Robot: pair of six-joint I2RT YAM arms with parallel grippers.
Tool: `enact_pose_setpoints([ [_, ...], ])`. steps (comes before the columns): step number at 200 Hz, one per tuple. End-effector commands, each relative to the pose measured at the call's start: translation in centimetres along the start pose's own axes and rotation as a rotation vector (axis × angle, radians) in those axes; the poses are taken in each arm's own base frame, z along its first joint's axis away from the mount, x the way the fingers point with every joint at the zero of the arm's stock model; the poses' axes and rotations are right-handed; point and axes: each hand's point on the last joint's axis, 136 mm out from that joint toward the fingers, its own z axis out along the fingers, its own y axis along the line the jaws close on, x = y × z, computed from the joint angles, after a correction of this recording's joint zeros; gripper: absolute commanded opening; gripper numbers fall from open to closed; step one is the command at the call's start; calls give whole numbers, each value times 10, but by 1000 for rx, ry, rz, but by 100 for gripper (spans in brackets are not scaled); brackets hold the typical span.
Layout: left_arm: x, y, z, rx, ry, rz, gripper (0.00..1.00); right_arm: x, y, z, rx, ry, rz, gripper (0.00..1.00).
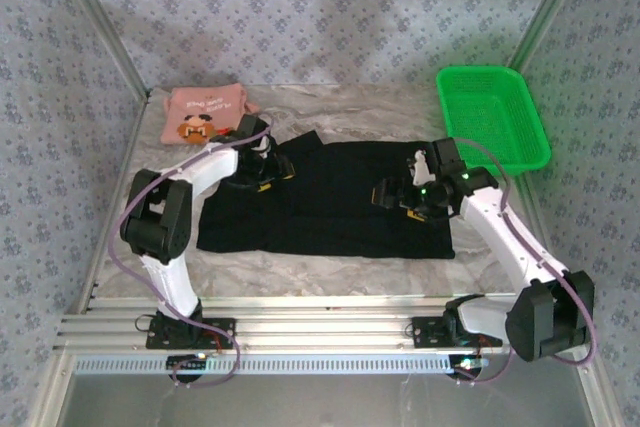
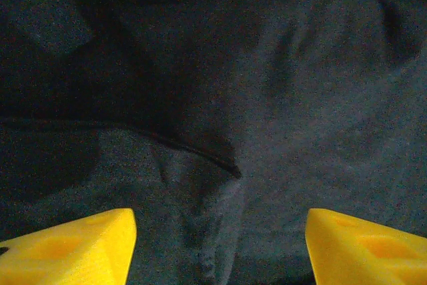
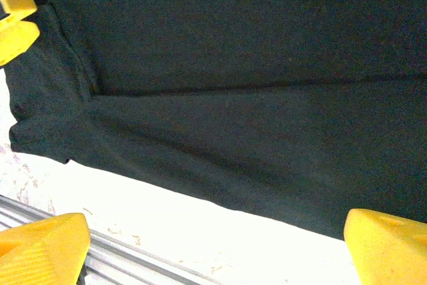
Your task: Fold and stack the t-shirts
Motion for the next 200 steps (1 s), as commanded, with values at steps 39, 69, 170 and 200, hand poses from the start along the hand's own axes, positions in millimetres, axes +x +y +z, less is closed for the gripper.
enact_pose_setpoints([
  [39,-11,0,-57,108,-150,-120,77,-6,-2,9,28,19,-8,100],
  [69,6,46,-54,9,-154,-204,76,-15,-12,29,77,51,47,100],
  [170,97,172,-38,-348,-82,-437,57,2,-80,101,391,93,197,96],
  [200,133,190,-44,-352,-71,-519,57,25,-91,101,473,132,209,96],
])
